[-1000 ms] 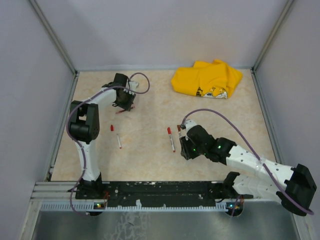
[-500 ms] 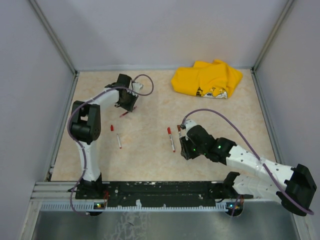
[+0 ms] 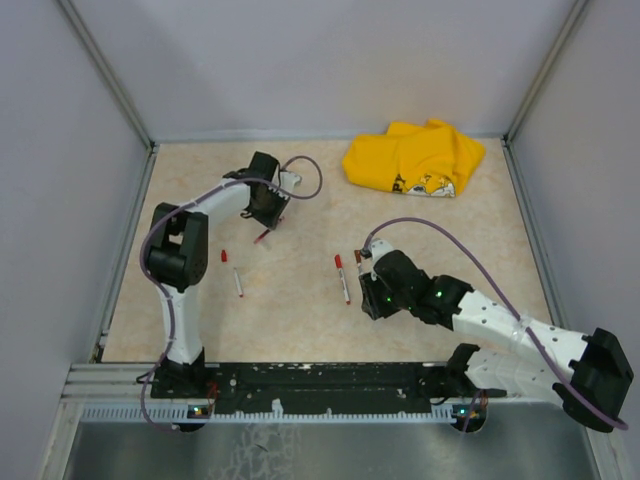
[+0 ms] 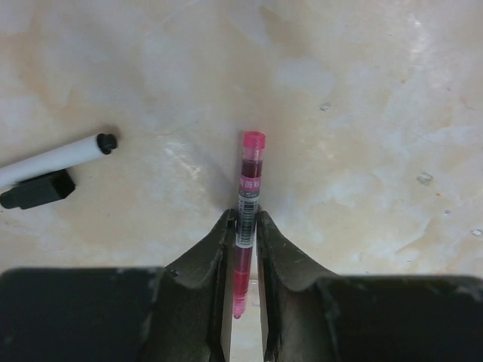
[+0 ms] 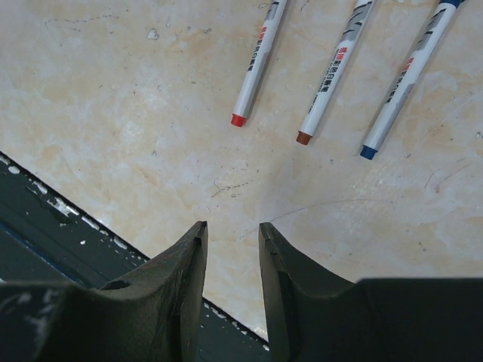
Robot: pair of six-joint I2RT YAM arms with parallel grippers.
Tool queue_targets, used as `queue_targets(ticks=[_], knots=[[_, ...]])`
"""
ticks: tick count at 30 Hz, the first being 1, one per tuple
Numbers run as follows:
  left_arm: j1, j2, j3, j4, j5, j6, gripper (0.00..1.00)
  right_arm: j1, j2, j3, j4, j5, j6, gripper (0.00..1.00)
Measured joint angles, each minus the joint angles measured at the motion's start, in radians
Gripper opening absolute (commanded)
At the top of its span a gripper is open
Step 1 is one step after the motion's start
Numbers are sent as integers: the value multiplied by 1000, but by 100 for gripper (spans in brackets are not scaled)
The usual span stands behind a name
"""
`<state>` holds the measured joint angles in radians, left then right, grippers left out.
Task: Insert the pens into the pen caps
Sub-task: Move the pen to the center of the board.
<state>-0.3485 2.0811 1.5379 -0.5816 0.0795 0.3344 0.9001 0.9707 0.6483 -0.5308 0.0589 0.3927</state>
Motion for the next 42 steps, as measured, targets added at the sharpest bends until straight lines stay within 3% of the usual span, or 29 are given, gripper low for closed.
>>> queue_targets(ticks=[17,27,42], knots=[[-128,-130,-43,-32,17,-28,24,0,-78,0,-2,59,12,34],[-111,-172,-79,-21,-13,-57,46,0,-91,0,-9,71,20,34],[-33,-92,-78,-26,12,-64,43,0,-88,0,-9,64,19,34]])
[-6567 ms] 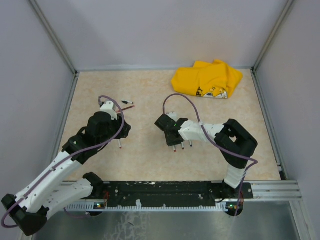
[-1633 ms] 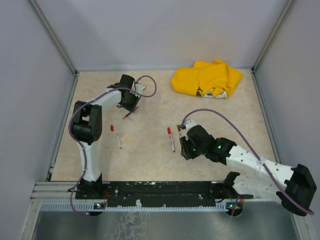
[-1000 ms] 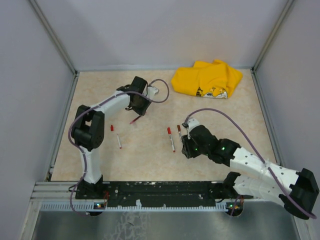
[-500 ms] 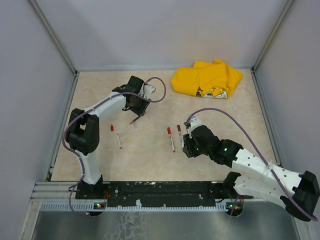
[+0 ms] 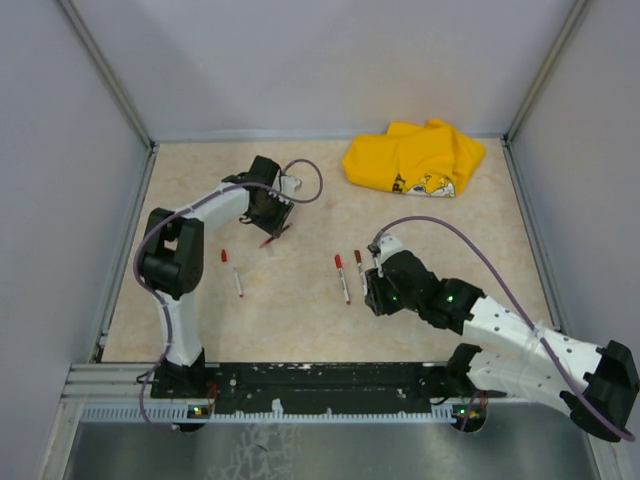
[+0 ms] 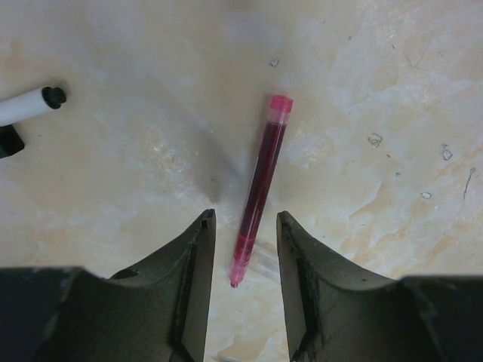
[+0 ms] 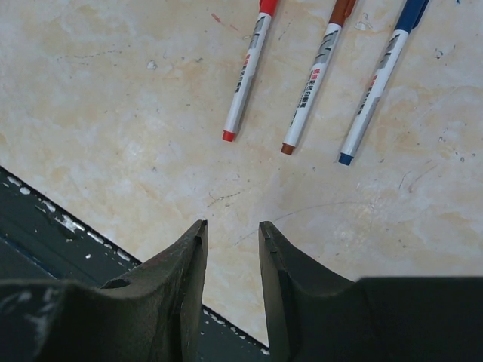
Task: Insert the pens into the pen caps
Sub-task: Move the pen to the center of the board, then pick up the pen from the center of the board.
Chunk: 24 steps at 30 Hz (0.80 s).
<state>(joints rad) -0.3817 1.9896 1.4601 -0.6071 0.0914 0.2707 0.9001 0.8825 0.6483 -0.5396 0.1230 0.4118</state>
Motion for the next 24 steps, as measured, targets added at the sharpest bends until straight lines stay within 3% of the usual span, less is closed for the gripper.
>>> queue_targets(ticks=[7,24], knots=[[0,37,6,-6,7,2,39,0,15,0,0,-8,0,34],[0,55,29,-23,34,17,15,0,16,0,0,-12,0,34]])
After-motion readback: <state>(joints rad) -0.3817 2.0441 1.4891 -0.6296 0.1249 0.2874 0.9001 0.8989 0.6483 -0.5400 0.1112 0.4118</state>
